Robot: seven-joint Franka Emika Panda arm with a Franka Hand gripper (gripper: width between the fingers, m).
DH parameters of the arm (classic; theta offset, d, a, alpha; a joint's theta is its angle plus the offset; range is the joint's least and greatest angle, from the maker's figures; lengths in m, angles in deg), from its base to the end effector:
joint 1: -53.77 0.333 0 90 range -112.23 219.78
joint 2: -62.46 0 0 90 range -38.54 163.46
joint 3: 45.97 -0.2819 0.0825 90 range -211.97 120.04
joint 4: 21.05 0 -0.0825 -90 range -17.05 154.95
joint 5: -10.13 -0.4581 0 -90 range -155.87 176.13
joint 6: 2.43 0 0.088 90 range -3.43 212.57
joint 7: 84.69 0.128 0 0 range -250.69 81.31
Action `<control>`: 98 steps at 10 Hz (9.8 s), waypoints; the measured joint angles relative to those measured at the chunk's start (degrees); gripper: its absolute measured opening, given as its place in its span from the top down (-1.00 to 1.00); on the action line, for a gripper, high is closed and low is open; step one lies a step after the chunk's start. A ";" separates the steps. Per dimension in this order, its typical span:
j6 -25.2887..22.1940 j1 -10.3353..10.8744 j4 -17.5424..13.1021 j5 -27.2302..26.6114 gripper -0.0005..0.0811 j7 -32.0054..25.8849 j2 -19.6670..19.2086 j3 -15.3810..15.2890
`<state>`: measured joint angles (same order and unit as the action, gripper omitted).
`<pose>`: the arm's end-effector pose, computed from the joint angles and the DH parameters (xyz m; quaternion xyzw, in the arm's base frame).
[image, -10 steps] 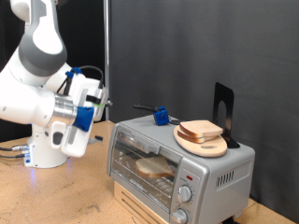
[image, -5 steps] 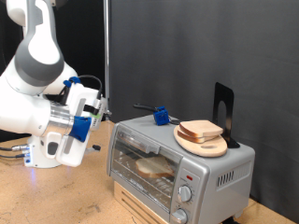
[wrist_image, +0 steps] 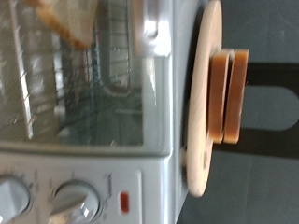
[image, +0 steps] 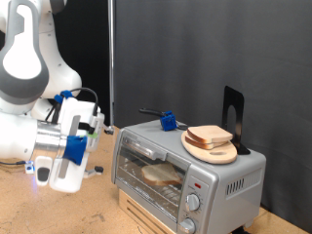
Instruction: Make a piece of toast with the oven
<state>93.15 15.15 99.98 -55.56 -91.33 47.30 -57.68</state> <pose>0.5544 -0.1570 0.2129 -0.7220 0.3631 0.1341 0.5735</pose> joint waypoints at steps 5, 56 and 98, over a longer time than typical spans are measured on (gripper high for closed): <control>5.73 1.51 -7.95 1.17 -0.68 0.03 -8.31 -0.22; 8.28 12.14 -33.65 0.46 -0.68 -2.96 -38.77 -6.60; 14.08 10.61 -33.36 -9.02 0.92 -26.91 -40.96 -9.74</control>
<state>107.23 25.76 66.63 -64.58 -118.24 6.34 -67.42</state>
